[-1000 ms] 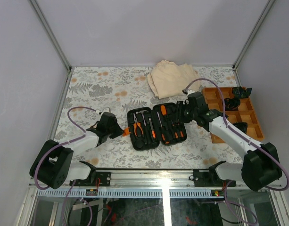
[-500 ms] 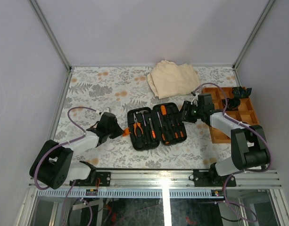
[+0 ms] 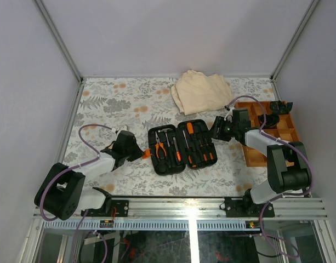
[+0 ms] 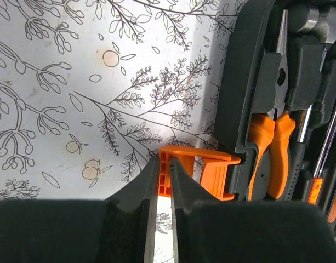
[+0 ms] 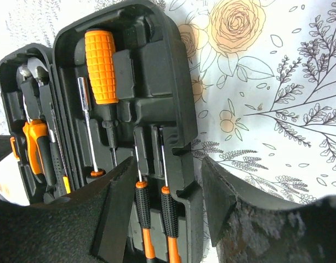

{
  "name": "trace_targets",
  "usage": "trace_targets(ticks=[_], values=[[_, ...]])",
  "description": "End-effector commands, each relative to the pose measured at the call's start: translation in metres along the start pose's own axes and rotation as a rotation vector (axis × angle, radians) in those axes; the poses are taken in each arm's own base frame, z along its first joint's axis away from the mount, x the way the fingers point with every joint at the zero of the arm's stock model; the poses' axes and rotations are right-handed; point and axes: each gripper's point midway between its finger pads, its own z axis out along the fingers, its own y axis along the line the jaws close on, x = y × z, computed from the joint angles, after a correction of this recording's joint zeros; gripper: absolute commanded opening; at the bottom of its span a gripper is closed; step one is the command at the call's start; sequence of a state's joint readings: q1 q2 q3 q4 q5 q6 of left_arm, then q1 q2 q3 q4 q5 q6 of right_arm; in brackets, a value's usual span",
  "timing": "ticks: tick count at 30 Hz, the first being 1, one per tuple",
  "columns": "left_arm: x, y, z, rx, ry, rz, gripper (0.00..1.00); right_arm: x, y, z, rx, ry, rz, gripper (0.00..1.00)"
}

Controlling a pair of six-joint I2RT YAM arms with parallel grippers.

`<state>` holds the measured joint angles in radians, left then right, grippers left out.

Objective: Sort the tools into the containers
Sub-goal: Close the storage box at the center of the board.

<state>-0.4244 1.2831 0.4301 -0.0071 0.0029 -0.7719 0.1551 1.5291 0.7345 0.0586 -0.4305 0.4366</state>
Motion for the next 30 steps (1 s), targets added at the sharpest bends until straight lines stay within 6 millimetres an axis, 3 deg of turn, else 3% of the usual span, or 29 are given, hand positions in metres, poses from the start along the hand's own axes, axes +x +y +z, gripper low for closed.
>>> trace_targets(ticks=[1,7,11,21,30], values=[[0.026,0.025,-0.002,-0.089,0.100,0.027,0.00,0.000,0.001,0.007,-0.034,0.014,-0.026,0.57],[0.027,0.025,-0.001,-0.087,0.103,0.025,0.00,0.022,0.011,0.020,-0.155,0.142,-0.006,0.55],[0.027,0.023,0.000,-0.081,0.107,0.027,0.00,0.023,0.016,0.018,-0.184,0.136,-0.002,0.48],[0.028,0.022,0.001,-0.077,0.114,0.030,0.00,0.006,0.051,-0.011,-0.294,0.075,-0.055,0.35],[0.028,0.020,0.003,-0.072,0.118,0.031,0.00,-0.002,0.067,-0.035,-0.319,0.037,-0.108,0.33]])
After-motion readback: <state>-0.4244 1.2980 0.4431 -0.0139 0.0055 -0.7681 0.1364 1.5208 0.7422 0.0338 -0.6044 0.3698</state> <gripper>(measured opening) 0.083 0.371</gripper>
